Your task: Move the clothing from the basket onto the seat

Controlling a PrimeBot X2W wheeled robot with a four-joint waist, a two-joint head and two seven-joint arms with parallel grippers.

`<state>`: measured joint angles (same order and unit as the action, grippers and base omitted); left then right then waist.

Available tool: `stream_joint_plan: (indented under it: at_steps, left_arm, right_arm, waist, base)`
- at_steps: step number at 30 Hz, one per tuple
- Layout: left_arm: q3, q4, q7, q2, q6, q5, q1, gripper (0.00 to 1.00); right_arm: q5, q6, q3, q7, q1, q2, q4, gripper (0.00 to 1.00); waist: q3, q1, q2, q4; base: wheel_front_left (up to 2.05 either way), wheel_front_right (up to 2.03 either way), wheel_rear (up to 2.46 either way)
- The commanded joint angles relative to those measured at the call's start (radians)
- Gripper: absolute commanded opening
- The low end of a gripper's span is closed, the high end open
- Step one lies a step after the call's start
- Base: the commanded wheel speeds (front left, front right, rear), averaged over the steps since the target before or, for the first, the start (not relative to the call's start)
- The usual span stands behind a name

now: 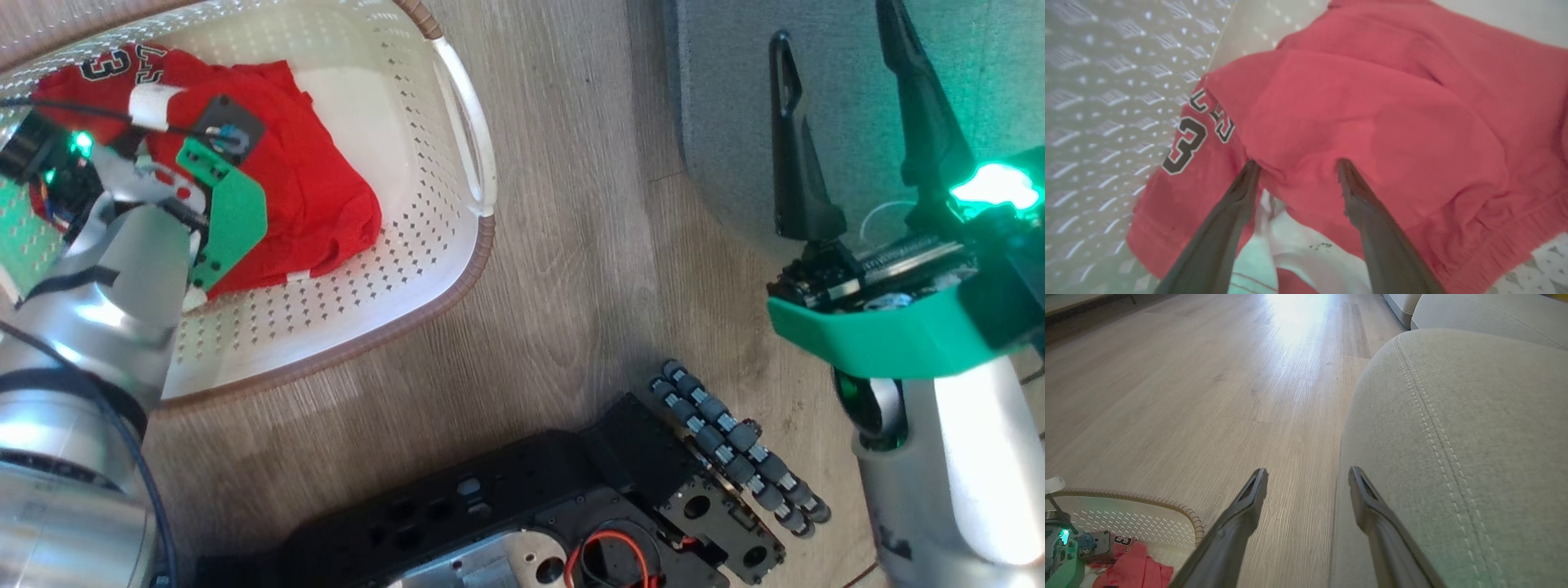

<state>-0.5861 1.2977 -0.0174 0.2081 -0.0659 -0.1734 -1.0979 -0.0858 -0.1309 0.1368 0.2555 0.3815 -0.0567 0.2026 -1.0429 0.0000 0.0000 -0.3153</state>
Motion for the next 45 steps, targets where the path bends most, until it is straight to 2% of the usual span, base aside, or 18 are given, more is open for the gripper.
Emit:
stream_joint_plan:
  at_steps: [1,4,7,11,15,25,26,27,28,45]
  left_arm:
    - [0.002,-0.007,0.004,0.015,-0.006,-0.010,0.006,1.00]
    - [-0.014,-0.007,0.011,0.016,0.003,-0.018,-0.010,1.00]
    - [-0.029,-0.007,0.053,0.019,0.041,-0.020,-0.015,1.00]
    - [-0.044,-0.007,0.081,0.022,0.070,-0.019,-0.021,1.00]
    - [-0.054,-0.007,0.088,0.024,0.079,-0.020,-0.025,1.00]
    - [-0.081,-0.007,0.147,0.025,0.140,-0.004,-0.013,1.00]
    - [-0.081,-0.007,0.153,0.025,0.143,0.000,-0.012,0.60]
    - [-0.081,-0.007,0.158,0.025,0.145,0.003,-0.012,0.26]
    - [-0.082,-0.007,0.160,0.024,0.146,0.006,-0.011,0.00]
    - [-0.092,-0.007,0.135,0.029,0.138,0.048,-0.012,0.00]
  right_arm:
    - [-0.008,0.000,0.013,0.006,-0.067,0.006,0.036,1.00]
    - [-0.009,0.000,0.017,0.006,-0.075,0.006,0.046,1.00]
    - [-0.010,0.000,0.020,0.006,-0.082,0.006,0.054,1.00]
    - [-0.002,0.000,0.025,0.006,-0.091,0.006,0.066,1.00]
    - [0.006,0.000,0.029,0.006,-0.098,0.006,0.074,1.00]
    - [0.024,0.000,0.034,0.006,-0.100,0.006,0.082,1.00]
    - [0.024,0.000,0.034,0.006,-0.101,0.006,0.083,1.00]
    - [0.024,0.000,0.034,0.006,-0.101,0.006,0.083,1.00]
    - [0.025,0.000,0.034,0.006,-0.102,0.006,0.083,1.00]
    - [0.010,0.000,0.033,0.006,-0.020,0.006,0.061,1.00]
  waist:
    - [-0.004,0.0000,0.0000,0.000]
    - [-0.012,0.0000,0.0000,0.000]
    - [-0.017,0.0000,0.0000,-0.001]
    - [-0.025,0.0000,0.0000,0.006]
    - [-0.031,0.0000,0.0000,0.015]
    - [-0.044,0.0000,0.0000,0.032]
    - [-0.045,0.0000,0.0000,0.033]
    - [-0.046,0.0000,0.0000,0.034]
    - [-0.046,0.0000,0.0000,0.035]
    - [0.000,0.0000,0.0000,0.020]
  base:
    - [0.00,0.00,0.00]
    - [0.00,0.00,0.00]
    - [0.00,0.00,0.00]
    - [0.00,0.00,0.00]
    - [0.00,0.00,0.00]
    - [0.00,0.00,0.00]
    - [0.00,0.00,0.00]
    - [0.00,0.00,0.00]
    - [0.00,0.00,0.00]
    - [0.00,0.00,0.00]
